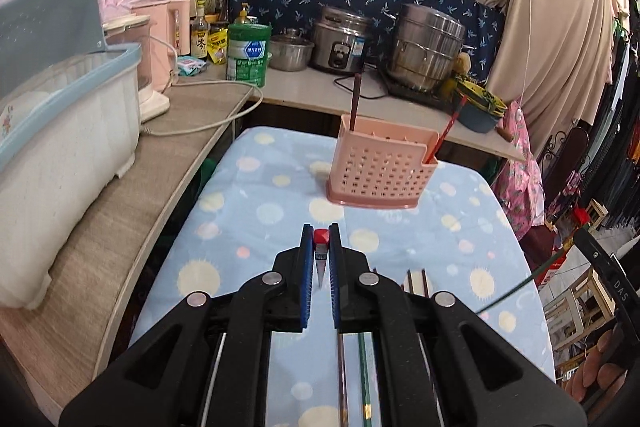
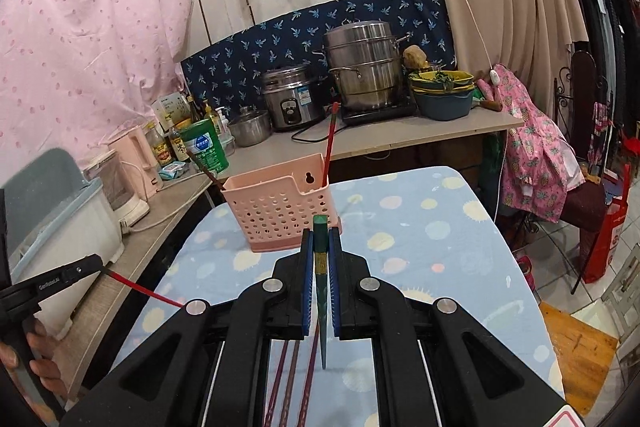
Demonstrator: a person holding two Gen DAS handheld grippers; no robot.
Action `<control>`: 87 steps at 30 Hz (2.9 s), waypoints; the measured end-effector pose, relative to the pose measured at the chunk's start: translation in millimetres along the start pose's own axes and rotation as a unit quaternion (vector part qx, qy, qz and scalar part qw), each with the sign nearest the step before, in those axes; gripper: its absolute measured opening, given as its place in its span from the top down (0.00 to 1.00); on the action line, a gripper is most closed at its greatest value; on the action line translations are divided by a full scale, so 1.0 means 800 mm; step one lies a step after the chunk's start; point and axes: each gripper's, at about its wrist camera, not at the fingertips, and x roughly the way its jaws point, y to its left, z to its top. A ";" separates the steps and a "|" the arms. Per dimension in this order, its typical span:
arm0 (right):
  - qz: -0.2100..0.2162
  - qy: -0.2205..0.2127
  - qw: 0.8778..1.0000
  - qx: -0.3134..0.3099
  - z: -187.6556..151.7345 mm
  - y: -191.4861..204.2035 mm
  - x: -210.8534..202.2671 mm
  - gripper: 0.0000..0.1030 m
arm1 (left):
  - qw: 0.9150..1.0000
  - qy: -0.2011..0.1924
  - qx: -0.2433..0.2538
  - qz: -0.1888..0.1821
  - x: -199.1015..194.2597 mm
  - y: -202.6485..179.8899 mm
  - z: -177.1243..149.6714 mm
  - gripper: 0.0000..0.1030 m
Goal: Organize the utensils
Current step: 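Lift both chopsticks and carry them above the pink basket with both tools, then lower both chopsticks into the pink basket and open both tools, then move both open tools back toward the remaining chopsticks on the cloth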
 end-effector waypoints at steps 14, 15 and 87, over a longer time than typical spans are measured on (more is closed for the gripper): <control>0.056 -0.044 0.997 0.042 0.104 0.004 0.048 0.93 | 0.997 -0.070 0.009 -0.034 0.005 -0.054 0.123 0.93; 0.058 -0.050 0.996 0.043 0.115 0.006 0.054 0.93 | 0.996 -0.078 0.006 -0.036 0.006 -0.058 0.133 0.93; 0.055 -0.028 0.998 -0.018 0.083 0.046 0.095 0.73 | 0.993 -0.111 0.033 0.024 0.058 -0.096 0.126 0.66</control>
